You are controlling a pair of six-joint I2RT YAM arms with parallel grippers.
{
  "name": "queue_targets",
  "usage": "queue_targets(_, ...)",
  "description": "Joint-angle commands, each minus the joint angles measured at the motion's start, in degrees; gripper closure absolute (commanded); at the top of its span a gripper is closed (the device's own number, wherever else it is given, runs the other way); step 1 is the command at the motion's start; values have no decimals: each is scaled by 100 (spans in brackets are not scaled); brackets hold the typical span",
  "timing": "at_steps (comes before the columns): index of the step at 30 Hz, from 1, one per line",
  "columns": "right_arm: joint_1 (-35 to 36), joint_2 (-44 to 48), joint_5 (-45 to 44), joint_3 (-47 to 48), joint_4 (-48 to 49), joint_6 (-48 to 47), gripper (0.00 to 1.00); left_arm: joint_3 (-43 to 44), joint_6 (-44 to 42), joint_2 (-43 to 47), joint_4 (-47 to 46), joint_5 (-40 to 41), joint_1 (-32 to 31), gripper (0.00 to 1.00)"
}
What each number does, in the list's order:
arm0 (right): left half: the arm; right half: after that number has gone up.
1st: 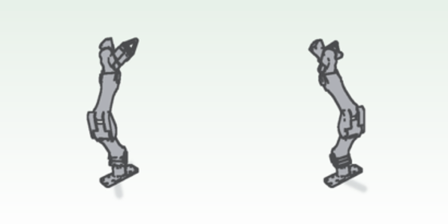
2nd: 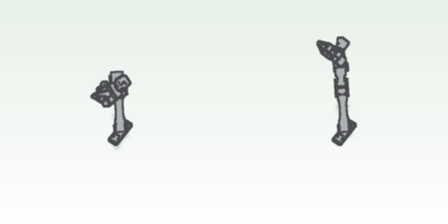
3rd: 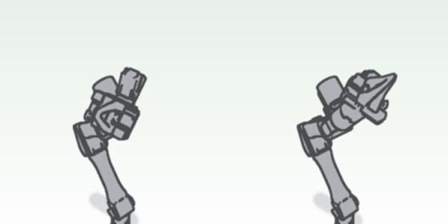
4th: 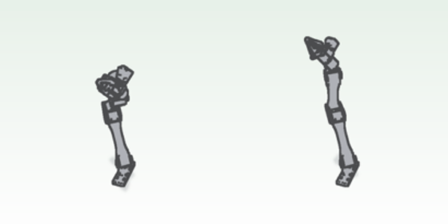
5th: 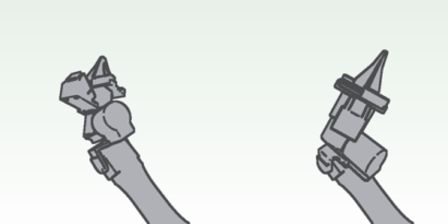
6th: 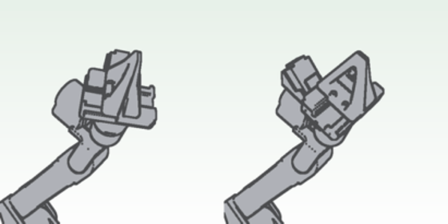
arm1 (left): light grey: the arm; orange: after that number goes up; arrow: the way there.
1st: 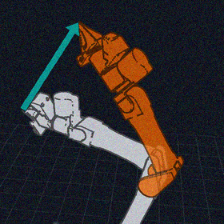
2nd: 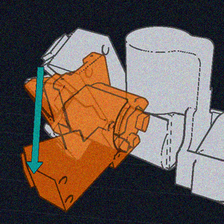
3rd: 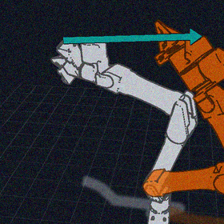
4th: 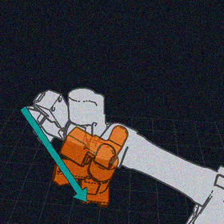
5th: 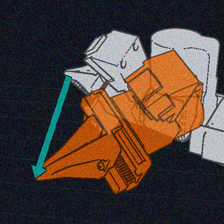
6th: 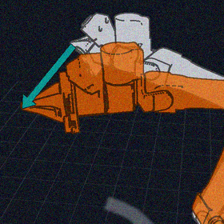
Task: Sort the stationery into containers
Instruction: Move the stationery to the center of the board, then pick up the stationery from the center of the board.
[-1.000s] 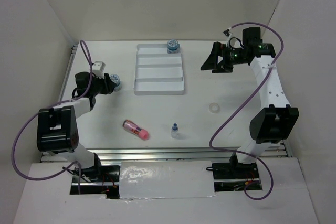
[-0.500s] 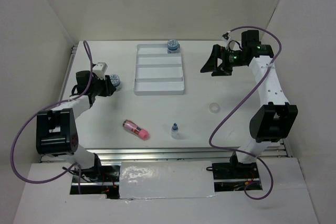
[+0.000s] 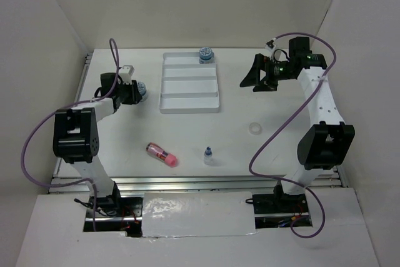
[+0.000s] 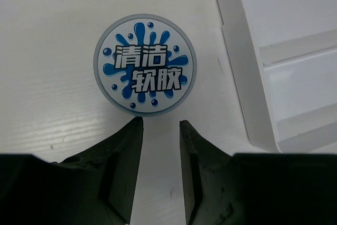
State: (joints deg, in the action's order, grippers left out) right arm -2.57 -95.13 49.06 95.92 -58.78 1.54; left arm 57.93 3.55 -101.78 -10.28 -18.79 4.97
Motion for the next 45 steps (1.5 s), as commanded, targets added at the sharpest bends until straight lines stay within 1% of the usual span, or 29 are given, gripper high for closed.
queue_targets(1,-68,109,104,-56,-45,-93,0,482,198,-246,-456,59,-58,54)
queue_targets(3,-68,74,113,-56,-45,-93,0,674,260,-421,-632,94,-102,51)
queue_targets(5,-68,56,139,-56,-28,-92,0,903,312,-588,-589,225,-146,48)
queue_targets(6,-60,48,148,-47,-19,-93,0,1156,330,-754,-493,270,-180,45)
queue_targets(8,-51,47,139,-64,25,-58,0,1378,426,-913,-440,340,-190,42)
queue_targets(9,-42,47,157,-65,34,-31,0,1535,462,-1045,-431,375,-190,39)
queue_targets(16,2,21,157,-47,43,-13,0,1765,567,-1160,-518,429,-190,31)
queue_targets(19,37,4,174,-47,34,-14,0,1643,603,-1046,-632,367,-198,16)
queue_targets(20,46,3,183,-64,42,-13,0,1590,594,-1002,-659,376,-225,6)
queue_targets(21,63,3,192,-91,60,4,0,1572,594,-985,-659,376,-225,1)
queue_targets(27,107,21,174,-100,86,22,0,1607,576,-1063,-703,446,-295,1)
queue_targets(36,107,-23,166,-100,51,-13,0,1871,515,-1345,-703,569,-453,4)
queue_targets(45,107,-111,218,-65,60,22,0,1959,339,-1406,-642,990,-453,7)
